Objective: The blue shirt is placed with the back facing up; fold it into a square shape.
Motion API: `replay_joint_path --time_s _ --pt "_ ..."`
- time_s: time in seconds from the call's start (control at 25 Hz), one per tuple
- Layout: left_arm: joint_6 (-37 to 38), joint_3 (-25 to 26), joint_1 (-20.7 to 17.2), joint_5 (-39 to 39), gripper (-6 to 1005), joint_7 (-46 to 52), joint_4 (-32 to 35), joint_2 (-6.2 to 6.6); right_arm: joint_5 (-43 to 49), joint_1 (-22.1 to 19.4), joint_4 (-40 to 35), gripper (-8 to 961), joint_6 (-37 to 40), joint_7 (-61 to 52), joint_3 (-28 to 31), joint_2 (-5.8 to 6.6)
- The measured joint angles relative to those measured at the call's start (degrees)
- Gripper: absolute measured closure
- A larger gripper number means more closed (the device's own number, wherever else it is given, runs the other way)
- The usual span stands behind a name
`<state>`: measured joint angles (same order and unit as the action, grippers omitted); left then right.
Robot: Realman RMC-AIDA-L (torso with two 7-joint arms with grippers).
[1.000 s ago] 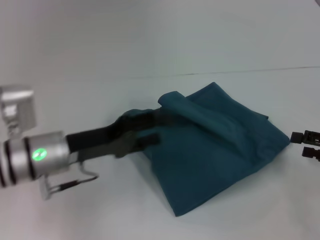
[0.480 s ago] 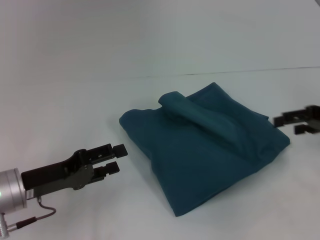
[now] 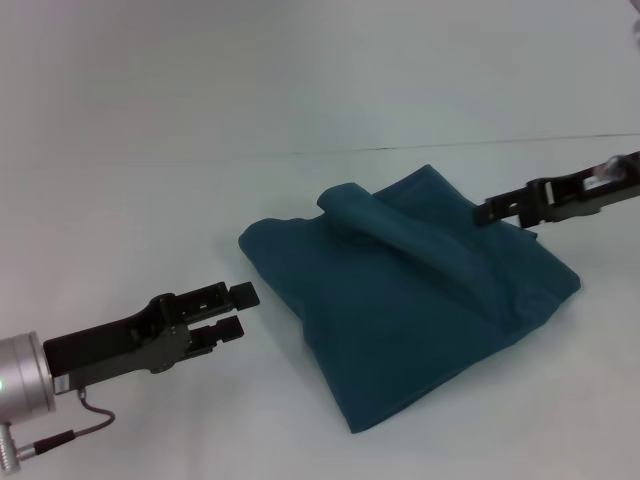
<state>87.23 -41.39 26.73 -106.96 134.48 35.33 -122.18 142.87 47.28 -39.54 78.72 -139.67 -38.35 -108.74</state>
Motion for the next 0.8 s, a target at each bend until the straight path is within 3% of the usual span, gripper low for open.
replay_joint_path --time_s 0.4,0.8 --pt "0.2 2.0 -0.4 0.1 266 -0.2 0.0 -0.32 0.0 2.5 4.0 39 -6.8 0.6 -8.1 -2.86" --pt "0.3 2.1 0.0 1.7 267 -0.2 -0.1 -0.84 0.0 2.5 4.8 38 -10.8 0.9 -9.5 -2.86"
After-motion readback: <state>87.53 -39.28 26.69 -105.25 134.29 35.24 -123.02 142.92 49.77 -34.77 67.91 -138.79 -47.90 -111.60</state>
